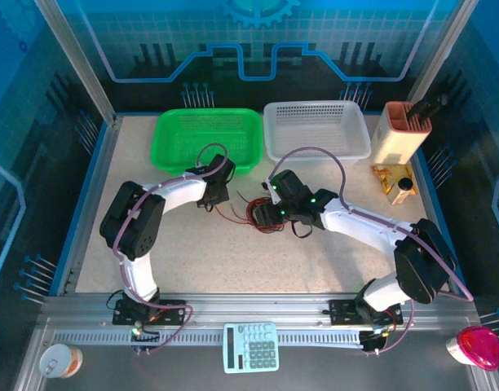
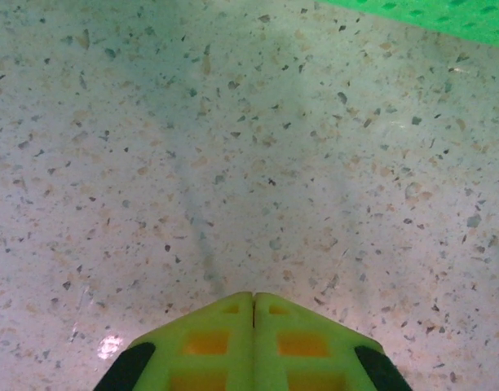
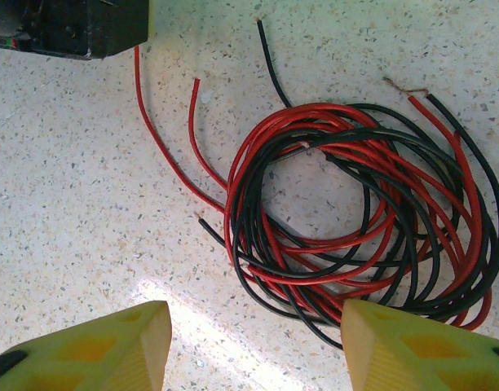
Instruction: Untangle the cables
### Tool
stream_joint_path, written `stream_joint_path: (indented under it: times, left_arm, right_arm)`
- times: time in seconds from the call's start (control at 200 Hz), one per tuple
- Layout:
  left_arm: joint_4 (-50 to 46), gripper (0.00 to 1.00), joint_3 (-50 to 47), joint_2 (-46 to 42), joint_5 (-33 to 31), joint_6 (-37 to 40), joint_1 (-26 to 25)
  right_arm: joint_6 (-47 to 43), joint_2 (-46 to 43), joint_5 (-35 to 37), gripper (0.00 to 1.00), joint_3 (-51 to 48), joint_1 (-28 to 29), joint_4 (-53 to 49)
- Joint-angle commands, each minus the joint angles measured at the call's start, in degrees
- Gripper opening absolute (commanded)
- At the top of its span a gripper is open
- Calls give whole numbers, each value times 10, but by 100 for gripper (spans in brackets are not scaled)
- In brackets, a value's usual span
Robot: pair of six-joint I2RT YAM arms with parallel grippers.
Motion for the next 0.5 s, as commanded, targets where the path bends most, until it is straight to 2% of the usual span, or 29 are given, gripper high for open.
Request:
stream_joint_path:
  times: [0.0, 0.26, 0.495]
  left_arm:
    - [-39, 0, 20, -55, -7, 24, -7]
    - [-52, 0, 20, -175, 42, 29, -23]
    - [-49, 0, 34, -257, 88, 10, -50]
  right_arm:
    - [7, -5, -1, 58, -6, -6, 14]
    - [-8, 12, -29, 59, 13, -5, 41]
    - [-38, 39, -93, 62, 69, 2, 83]
